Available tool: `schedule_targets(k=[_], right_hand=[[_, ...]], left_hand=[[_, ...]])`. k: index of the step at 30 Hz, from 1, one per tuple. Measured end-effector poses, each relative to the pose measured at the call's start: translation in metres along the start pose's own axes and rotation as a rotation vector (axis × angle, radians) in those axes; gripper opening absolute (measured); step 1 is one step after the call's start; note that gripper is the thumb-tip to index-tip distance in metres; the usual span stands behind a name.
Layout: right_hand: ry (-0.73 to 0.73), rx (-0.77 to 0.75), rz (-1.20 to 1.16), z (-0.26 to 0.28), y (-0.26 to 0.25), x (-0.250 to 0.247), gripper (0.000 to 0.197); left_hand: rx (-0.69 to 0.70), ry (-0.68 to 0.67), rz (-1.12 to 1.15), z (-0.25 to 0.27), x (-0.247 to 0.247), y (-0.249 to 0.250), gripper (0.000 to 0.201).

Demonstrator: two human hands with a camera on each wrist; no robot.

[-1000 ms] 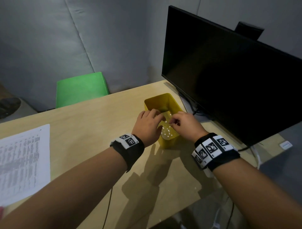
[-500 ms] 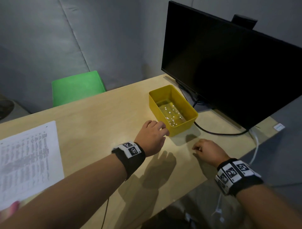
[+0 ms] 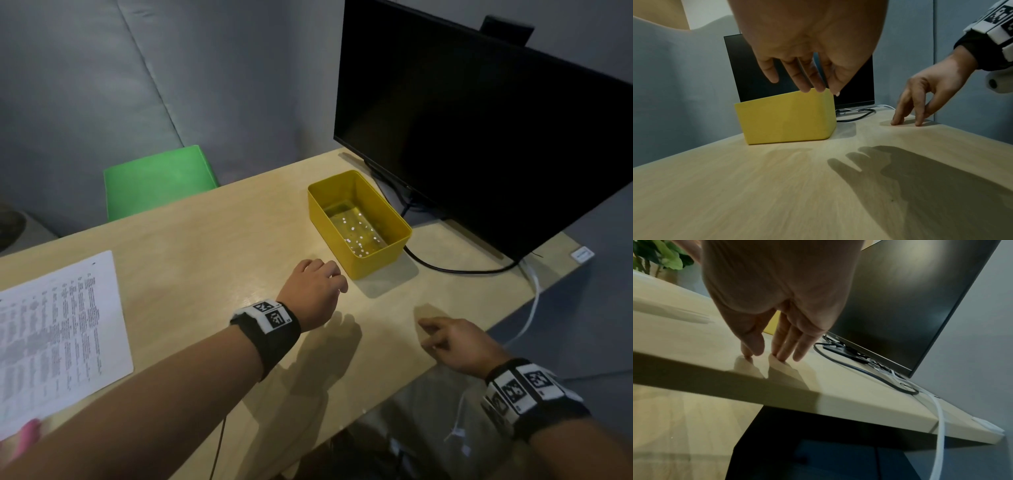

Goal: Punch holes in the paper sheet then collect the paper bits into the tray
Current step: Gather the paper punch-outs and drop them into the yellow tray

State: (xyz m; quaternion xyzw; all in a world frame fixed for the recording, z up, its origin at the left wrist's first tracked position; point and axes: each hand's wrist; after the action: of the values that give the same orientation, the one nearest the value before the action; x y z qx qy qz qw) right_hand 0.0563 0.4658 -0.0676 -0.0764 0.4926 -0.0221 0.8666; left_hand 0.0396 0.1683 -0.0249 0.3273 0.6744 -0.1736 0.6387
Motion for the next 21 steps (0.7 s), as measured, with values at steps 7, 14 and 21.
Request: schedule_targets(k=[7,14,21], right_hand=[[-0.061,-0.097,-0.050,0.000,0.013,0.006,0.026],[-0.076,-0.137,-0.042,-0.013,0.021,0.007,0.017],[-0.017,-0.123,-0.144,-0.013,0.019,0.007,0.008]], left_hand=[[-0.038,-0.016,0.015,-0.001,0.000,-0.004,0.026],[-0.039,-0.005,0.006,-0.005,0.000,-0.001,0.026],[-0.029,-0.034,-0.001,-0.011,0.002,0.003,0.025]])
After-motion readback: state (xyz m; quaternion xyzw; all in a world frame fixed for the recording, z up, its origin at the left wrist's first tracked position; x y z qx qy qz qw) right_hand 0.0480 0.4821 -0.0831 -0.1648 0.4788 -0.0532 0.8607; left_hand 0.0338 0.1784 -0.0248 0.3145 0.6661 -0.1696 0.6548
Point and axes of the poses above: each hand's wrist, its own z-axis away from the middle knuckle, its own x-axis out of the palm, y = z × x, and after that the axes turned 15 degrees about x, right-handed
